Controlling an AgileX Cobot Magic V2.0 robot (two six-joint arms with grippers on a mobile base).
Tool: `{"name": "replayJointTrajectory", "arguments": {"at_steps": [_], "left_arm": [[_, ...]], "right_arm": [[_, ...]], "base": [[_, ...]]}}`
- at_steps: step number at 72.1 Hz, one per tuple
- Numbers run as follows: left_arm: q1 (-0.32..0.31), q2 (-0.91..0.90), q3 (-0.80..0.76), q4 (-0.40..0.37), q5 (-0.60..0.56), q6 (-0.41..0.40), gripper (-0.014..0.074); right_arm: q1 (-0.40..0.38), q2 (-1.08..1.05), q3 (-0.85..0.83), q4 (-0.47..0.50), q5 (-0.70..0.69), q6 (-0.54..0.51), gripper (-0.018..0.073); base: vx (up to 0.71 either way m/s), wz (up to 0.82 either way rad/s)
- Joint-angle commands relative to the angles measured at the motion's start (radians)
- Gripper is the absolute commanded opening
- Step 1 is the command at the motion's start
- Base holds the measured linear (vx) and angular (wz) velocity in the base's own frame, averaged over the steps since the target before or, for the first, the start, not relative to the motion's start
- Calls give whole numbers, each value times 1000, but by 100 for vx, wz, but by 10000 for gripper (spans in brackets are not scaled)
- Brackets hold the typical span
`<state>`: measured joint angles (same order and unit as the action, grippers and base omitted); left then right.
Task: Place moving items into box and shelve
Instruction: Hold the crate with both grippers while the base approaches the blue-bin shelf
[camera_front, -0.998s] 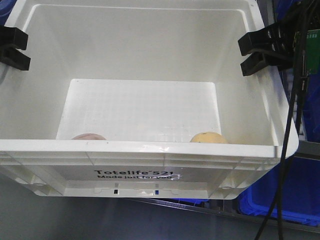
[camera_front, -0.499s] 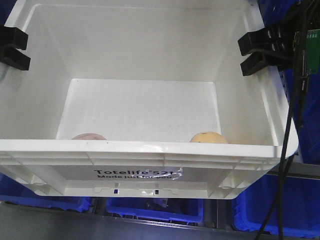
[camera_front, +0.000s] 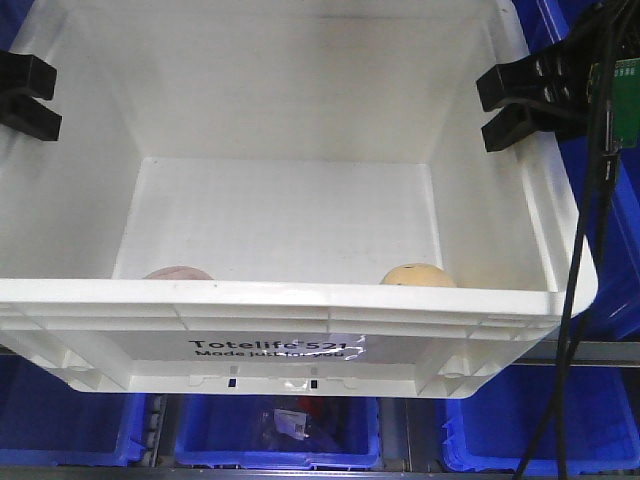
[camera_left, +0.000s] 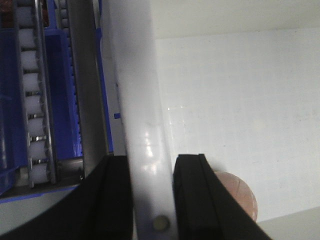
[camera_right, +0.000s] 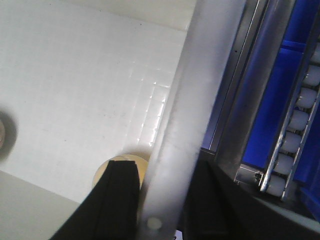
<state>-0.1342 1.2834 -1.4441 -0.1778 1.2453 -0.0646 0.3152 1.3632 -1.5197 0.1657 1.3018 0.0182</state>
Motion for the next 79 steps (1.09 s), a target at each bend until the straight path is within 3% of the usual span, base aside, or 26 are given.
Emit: {"name": "replayJointTrajectory", "arguments": {"at_steps": [1,79], "left_arm": [[-1,-37,-50,-19,-107,1,-17],[-1,-37,-50,-19,-107,1,-17]], "right_arm": [[-1,-44,-41,27,-23,-33,-12],[-1,-44,-41,27,-23,-33,-12]], "base": [[6,-15],[2,-6]]}}
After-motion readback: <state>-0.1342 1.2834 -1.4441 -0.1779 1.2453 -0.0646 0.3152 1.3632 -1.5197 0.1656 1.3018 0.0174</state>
